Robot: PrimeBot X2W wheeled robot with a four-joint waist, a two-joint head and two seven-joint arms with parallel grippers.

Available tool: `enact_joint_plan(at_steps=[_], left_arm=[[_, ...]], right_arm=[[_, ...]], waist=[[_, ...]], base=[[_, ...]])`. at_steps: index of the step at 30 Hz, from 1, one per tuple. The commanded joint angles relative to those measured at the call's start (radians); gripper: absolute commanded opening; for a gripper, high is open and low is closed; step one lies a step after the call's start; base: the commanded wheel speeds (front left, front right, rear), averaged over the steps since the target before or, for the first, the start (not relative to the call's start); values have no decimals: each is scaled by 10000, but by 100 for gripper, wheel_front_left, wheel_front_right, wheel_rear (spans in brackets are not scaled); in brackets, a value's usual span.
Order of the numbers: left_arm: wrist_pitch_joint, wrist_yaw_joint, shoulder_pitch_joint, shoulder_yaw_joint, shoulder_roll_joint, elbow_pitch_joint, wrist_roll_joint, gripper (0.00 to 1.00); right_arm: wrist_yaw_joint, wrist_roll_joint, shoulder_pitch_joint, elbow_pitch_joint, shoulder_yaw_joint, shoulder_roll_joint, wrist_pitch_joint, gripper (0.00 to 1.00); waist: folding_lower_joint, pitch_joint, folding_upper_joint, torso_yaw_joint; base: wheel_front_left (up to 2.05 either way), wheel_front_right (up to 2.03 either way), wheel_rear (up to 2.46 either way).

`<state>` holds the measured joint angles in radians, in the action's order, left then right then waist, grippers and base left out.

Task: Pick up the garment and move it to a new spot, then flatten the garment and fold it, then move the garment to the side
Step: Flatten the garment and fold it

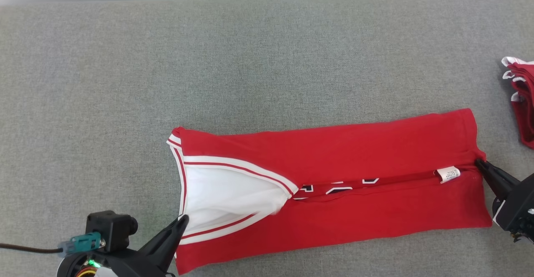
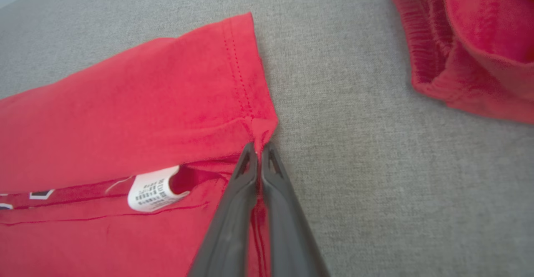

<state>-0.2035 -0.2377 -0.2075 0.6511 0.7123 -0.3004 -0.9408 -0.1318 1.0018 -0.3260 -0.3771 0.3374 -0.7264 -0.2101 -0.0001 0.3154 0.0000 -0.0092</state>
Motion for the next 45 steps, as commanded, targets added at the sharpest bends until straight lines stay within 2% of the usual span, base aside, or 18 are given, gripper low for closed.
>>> enact_joint_plan(at_steps=[1, 9, 11, 13, 14, 15, 16, 17, 18, 19, 23, 28, 32, 35, 40, 45], left_arm=[[79, 26, 88, -1, -50, 84, -72, 0], [319, 325, -70, 195, -492, 1116, -114, 0], [380, 339, -181, 282, -698, 1406, -35, 0], [453, 399, -239, 376, -909, 1615, 9, 0], [436, 417, -262, 437, -981, 1716, 35, 0], [444, 402, -292, 509, -1101, 1895, 55, 0], [492, 363, -299, 527, -1139, 1957, 87, 18], [528, 341, -286, 564, -1168, 2037, 137, 35], [560, 264, -254, 578, -1195, 2091, 205, 90], [648, 207, -207, 571, -1225, 2142, 257, 100], [1040, -118, 47, 498, -1312, 2210, 470, 100], [1934, -756, 377, 211, -1521, 2147, 800, 100], [2903, -1176, 740, -116, -1772, 2149, 1004, 100], [3409, -1335, 930, -260, -1930, 2165, 1104, 100], [4333, -1471, 1427, -464, -2306, 2286, 1289, 100], [4654, -1152, 1828, -696, -2762, 2565, 1721, 100]], right_arm=[[28, -48, 109, -11, -52, 76, -9, 0], [28, -280, 177, -132, -182, 275, -294, 0], [28, -337, 148, -147, -169, 335, -377, 12], [28, -414, 127, -178, -130, 405, -480, 27], [28, -401, 116, -174, -127, 441, -524, 38], [28, -365, 154, -141, -148, 483, -610, 53], [28, -330, 208, -109, -160, 478, -667, 93], [28, -301, 270, -87, -179, 460, -713, 100], [28, -264, 326, -61, -230, 430, -724, 100], [28, -254, 377, -8, -296, 390, -713, 100], [28, -272, 754, 303, -543, 250, -586, 100], [28, -741, 1490, 816, -978, 99, 3, 100], [28, -1388, 2196, 1216, -1236, 335, 729, 100], [28, -1693, 2546, 1435, -1291, 539, 1103, 100], [28, -2366, 3323, 1898, -1306, 1217, 1931, 100], [28, -2900, 3871, 1949, -1419, 1911, 2820, 100]], waist=[[1, 7, 0, 0], [1, 31, 0, 18], [1, 22, 0, 0], [1, 2, 0, -23], [1, -15, 0, -36], [1, -92, 0, -60], [1, -140, 0, -74], [1, -213, 0, -85], [1, -283, 0, -96], [1, -367, 0, -103], [1, -718, 0, -172], [1, -1136, 0, -269], [1, -1494, 0, -332], [1, -1652, 0, -359], [1, -1970, 0, -414], [1, -2259, 0, -339]], base=[[0, 0, 0], [0, 0, 0], [0, 0, 0], [0, 0, 0], [0, 0, 0], [0, 0, 0], [0, 0, 0], [0, 0, 0], [0, 0, 0], [0, 0, 0], [0, 0, 0], [0, 0, 0], [0, 0, 0], [0, 0, 0], [0, 0, 0], [0, 0, 0]])
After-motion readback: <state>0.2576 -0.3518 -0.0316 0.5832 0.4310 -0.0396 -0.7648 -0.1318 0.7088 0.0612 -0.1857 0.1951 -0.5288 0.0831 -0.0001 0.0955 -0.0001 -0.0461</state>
